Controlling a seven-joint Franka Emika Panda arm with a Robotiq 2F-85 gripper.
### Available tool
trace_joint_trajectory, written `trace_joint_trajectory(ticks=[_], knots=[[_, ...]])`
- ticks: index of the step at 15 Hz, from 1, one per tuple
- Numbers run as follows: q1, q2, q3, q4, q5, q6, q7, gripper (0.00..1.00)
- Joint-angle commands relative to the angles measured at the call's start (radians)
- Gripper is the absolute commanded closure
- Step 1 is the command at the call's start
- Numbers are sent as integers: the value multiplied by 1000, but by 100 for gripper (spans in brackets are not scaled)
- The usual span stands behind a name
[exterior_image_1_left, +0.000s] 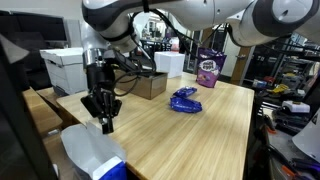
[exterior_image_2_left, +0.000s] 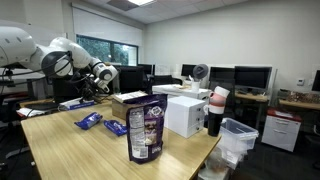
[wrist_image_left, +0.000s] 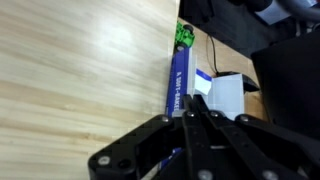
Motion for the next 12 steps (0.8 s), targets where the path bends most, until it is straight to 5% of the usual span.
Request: trace_joint_trajectory(ticks=[1, 5, 9, 10, 12], knots=[[-33, 59, 48, 86, 64, -134, -11, 94], [-38, 73, 57, 100, 92, -145, 27, 94], [-13, 48, 26, 73, 80, -21, 83, 94], [-8, 39, 23, 63, 77, 18, 92, 69], [-1, 27, 24, 49, 74, 77, 100, 68]])
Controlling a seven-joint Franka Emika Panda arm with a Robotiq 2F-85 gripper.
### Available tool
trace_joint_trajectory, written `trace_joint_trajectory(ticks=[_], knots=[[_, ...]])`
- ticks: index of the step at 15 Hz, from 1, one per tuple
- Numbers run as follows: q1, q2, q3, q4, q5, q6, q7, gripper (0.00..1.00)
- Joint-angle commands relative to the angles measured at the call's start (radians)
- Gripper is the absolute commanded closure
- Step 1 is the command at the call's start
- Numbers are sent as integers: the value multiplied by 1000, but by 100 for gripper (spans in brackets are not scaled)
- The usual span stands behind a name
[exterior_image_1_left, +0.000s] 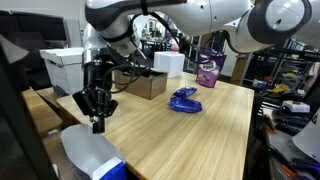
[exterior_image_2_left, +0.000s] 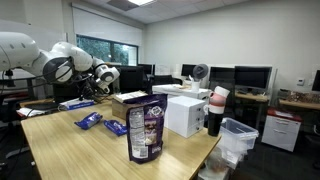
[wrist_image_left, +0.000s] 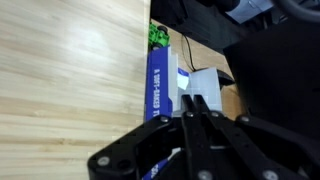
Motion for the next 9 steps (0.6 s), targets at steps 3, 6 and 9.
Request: trace_joint_trajectory(ticks=[3, 6, 9], knots=[[33, -50, -16, -52, -7, 148, 40, 52], [62, -62, -31, -62, -24, 187, 29, 35], [83, -63, -53, -54, -48, 209, 26, 20]])
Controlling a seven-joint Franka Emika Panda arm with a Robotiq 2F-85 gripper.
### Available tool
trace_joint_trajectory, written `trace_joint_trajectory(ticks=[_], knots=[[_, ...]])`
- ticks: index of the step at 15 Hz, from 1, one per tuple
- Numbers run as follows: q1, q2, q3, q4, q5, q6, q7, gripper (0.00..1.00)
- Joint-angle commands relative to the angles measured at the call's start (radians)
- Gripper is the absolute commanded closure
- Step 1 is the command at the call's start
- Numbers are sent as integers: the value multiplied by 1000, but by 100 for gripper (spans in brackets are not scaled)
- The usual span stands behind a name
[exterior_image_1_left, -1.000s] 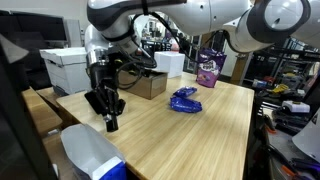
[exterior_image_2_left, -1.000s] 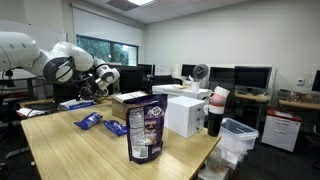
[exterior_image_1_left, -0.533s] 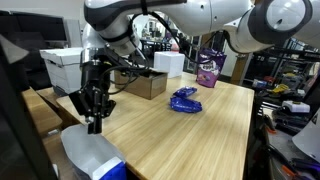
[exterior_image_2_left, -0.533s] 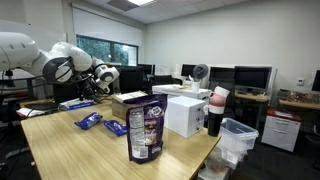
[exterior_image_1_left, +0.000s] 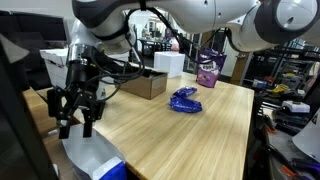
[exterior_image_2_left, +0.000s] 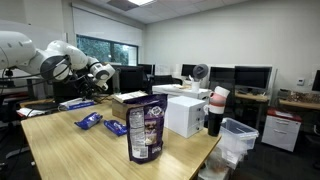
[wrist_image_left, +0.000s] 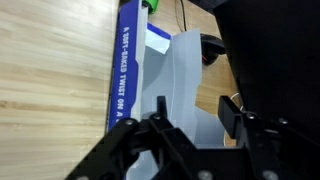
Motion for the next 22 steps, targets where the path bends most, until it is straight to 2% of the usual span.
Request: trace_joint_trajectory(ticks=[1, 3, 5, 8, 18, 22], knots=[[26, -48, -38, -54, -35, 64, 21, 15], [57, -54, -72, -60, -56, 136, 46, 4], [84, -60, -107, -68, -80, 204, 78, 1], [118, -66, -152, -86, -115, 248, 114, 0], [182, -79, -256, -125, -175, 205, 140, 0], [244, -80, -269, -156, -175, 222, 178, 0]])
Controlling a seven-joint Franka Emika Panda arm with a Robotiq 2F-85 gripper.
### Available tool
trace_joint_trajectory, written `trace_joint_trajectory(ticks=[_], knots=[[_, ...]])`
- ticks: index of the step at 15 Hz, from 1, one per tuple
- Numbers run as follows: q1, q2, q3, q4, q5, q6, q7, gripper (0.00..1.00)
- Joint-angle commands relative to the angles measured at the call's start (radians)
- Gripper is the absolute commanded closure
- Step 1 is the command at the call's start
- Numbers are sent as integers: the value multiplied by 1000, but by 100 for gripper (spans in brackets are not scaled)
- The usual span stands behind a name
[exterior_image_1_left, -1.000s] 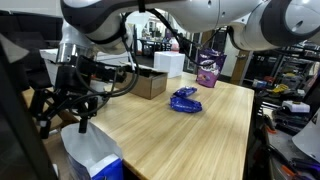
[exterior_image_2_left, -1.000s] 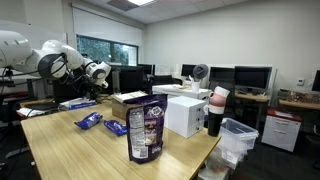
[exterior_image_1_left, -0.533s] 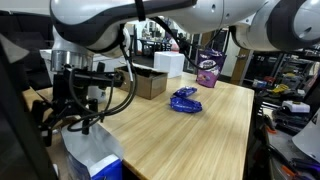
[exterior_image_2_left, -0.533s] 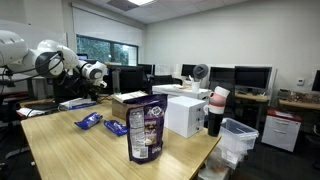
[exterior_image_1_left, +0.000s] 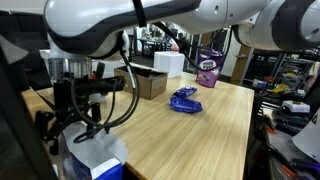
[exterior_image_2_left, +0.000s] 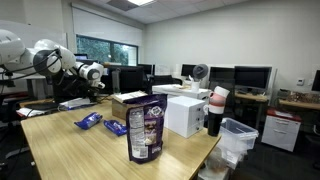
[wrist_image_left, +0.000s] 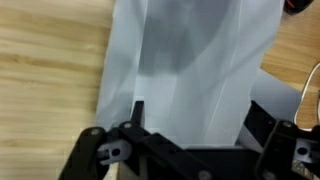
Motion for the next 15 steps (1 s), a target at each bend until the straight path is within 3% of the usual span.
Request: trace_joint_trajectory(ticks=[1, 7, 8, 9, 11, 15], knots=[[56, -53, -22, -108, -23, 6, 55, 0], [126, -53, -63, -142, -25, 25, 107, 0], [137, -55, -71, -146, -25, 28, 115, 7], [144, -57, -77, -149, -22, 29, 122, 25], [160, -61, -96, -151, -19, 23, 136, 41], [173, -74, -119, -160, -15, 19, 144, 63]])
